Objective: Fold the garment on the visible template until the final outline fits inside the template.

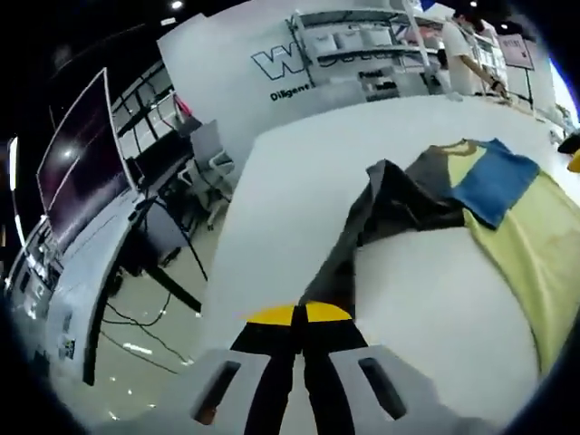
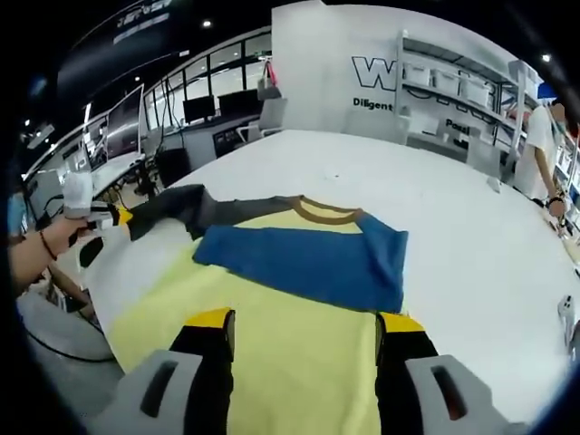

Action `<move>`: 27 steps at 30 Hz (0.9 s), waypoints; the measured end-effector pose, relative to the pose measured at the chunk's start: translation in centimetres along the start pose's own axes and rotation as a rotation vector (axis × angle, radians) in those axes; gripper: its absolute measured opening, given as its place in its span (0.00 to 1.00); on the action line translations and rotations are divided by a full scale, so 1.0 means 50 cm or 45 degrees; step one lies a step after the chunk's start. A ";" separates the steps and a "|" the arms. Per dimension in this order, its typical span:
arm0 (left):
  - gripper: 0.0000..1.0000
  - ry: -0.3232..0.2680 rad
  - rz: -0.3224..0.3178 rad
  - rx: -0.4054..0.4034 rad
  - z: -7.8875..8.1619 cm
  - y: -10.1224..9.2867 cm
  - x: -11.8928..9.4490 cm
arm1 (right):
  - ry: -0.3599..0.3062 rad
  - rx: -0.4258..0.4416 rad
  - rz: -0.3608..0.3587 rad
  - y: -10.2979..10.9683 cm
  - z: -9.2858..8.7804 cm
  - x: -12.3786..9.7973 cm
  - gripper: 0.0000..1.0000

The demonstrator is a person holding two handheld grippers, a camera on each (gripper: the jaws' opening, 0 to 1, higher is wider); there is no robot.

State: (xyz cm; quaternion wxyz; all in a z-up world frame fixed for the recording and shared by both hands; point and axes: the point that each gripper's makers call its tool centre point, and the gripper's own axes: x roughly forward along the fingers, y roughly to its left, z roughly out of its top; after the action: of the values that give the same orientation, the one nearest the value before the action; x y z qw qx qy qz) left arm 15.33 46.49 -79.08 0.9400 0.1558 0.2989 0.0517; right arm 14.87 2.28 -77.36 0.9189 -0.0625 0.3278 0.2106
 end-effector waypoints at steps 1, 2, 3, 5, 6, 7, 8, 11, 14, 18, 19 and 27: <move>0.00 -0.008 0.043 -0.009 0.002 0.013 -0.012 | -0.002 0.002 0.000 0.000 0.001 -0.001 0.60; 0.00 -0.012 0.055 -0.022 0.003 0.018 -0.016 | -0.002 0.001 0.000 0.000 0.001 -0.001 0.60; 0.00 -0.013 0.070 -0.043 0.004 0.023 -0.021 | -0.001 -0.001 -0.001 0.000 0.001 -0.001 0.60; 0.00 -0.009 0.124 -0.076 0.005 0.043 -0.031 | 0.001 -0.001 -0.001 0.000 0.000 -0.001 0.60; 0.00 -0.012 0.134 -0.073 0.007 0.048 -0.035 | 0.002 -0.003 -0.003 -0.001 -0.001 -0.001 0.60; 0.00 -0.015 0.158 -0.079 0.009 0.057 -0.041 | 0.012 -0.005 -0.005 -0.002 -0.004 -0.001 0.60; 0.00 -0.002 0.171 -0.082 0.008 0.060 -0.045 | 0.012 -0.002 -0.005 -0.002 -0.004 -0.002 0.60; 0.00 0.015 0.141 -0.178 0.009 0.048 -0.053 | 0.008 -0.008 -0.009 -0.004 -0.003 -0.004 0.60; 0.00 -0.034 0.061 -0.247 0.035 0.017 -0.067 | 0.004 -0.004 -0.008 -0.006 -0.002 -0.006 0.60; 0.00 -0.080 -0.006 -0.239 0.064 -0.019 -0.083 | 0.004 -0.006 -0.007 -0.005 -0.003 -0.007 0.60; 0.00 -0.100 -0.023 -0.246 0.072 -0.028 -0.085 | 0.003 -0.004 -0.005 -0.004 -0.003 -0.007 0.60; 0.00 -0.262 -0.167 -0.452 0.140 -0.083 -0.102 | -0.017 -0.010 -0.001 -0.004 0.000 -0.009 0.61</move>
State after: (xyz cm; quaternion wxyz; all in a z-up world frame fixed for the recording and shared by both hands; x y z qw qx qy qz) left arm 15.25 39.75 -72.22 0.9796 -0.0275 0.1971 0.0262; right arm 14.66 1.92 -77.10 0.9209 -0.0649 0.3206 0.2120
